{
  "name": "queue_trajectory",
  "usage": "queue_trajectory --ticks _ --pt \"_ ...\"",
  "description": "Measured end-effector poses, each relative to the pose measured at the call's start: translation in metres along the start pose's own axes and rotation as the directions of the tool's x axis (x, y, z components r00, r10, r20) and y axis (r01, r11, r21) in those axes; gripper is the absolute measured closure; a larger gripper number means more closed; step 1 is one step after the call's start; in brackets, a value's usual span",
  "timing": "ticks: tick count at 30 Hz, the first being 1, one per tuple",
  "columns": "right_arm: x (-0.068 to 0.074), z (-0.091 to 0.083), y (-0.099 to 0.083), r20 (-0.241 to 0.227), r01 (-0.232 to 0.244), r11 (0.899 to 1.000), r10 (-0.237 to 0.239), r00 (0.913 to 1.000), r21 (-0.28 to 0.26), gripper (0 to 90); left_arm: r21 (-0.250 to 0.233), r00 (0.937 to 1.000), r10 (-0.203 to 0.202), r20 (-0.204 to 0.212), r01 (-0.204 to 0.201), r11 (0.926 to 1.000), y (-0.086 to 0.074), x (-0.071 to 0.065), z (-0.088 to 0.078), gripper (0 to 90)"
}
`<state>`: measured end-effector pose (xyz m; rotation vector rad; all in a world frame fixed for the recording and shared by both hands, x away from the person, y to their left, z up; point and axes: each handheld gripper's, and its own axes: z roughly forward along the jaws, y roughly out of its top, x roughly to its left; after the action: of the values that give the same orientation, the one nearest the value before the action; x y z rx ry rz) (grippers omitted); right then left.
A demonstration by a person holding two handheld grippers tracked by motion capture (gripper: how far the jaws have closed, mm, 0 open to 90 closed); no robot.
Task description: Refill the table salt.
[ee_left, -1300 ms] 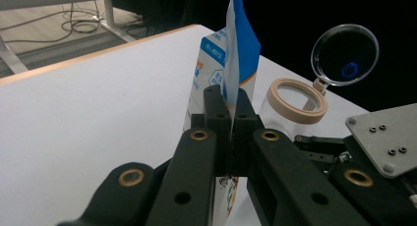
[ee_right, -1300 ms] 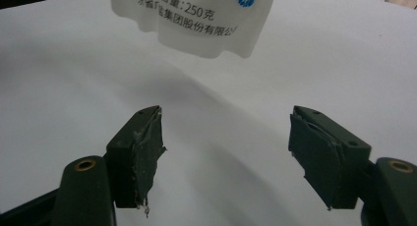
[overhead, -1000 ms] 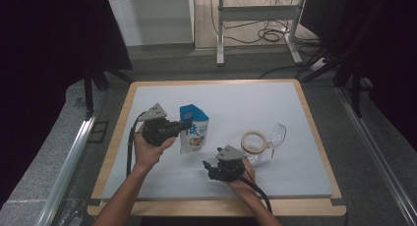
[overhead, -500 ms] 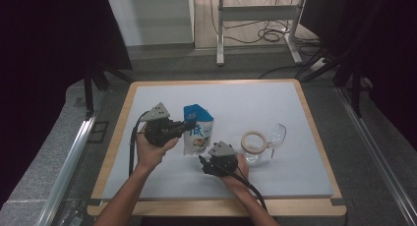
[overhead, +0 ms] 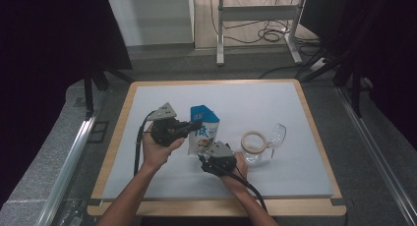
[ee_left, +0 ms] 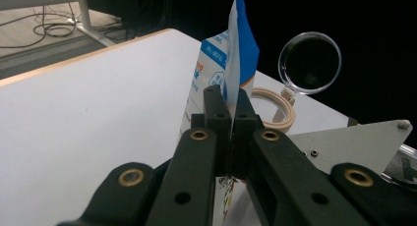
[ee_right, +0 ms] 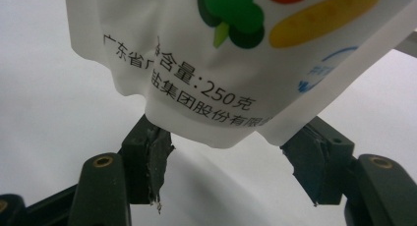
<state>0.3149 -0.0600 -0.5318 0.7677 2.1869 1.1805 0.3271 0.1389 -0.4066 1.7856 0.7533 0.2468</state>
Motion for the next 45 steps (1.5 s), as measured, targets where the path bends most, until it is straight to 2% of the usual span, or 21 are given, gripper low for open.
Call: queue_trajectory --ticks 9,15,23,26,31,37,45 --pt "0.0 -0.005 -0.004 -0.025 -0.008 1.0 0.008 0.9997 0.003 39.7 0.012 0.9999 -0.005 0.012 0.005 0.9999 0.0 -0.001 0.007 90.0" --pt "-0.001 -0.007 -0.006 -0.022 -0.006 1.0 0.006 0.9997 0.006 39.7 0.014 0.9995 0.005 0.03 -0.005 0.9999 0.001 -0.006 0.009 90.0" --pt "-0.001 -0.01 -0.006 -0.031 0.022 0.999 -0.023 0.9992 -0.026 39.4 0.008 0.9991 0.011 0.041 -0.012 0.9999 0.003 -0.01 0.006 90.0" --pt "-0.002 -0.011 -0.007 -0.045 0.003 1.0 -0.005 0.999 -0.031 38.4 0.011 0.999 0.012 0.042 -0.012 0.9999 0.004 -0.01 0.006 90.0" --pt "-0.002 -0.011 -0.007 -0.045 0.0 0.999 -0.001 0.999 -0.033 38.3 0.016 0.9989 0.016 0.045 -0.017 0.9997 0.004 -0.011 0.009 90.0" --pt "-0.002 -0.016 -0.009 -0.067 -0.015 0.999 0.012 0.9977 -0.044 38.7 0.025 0.9979 -0.001 0.064 0.0 0.9997 0.007 -0.009 0.016 90.0" --pt "-0.003 -0.018 -0.01 -0.073 -0.028 0.998 0.024 0.9971 -0.05 39.9 0.028 0.9971 0.012 0.074 -0.015 0.9995 0.009 -0.017 0.023 90.0"
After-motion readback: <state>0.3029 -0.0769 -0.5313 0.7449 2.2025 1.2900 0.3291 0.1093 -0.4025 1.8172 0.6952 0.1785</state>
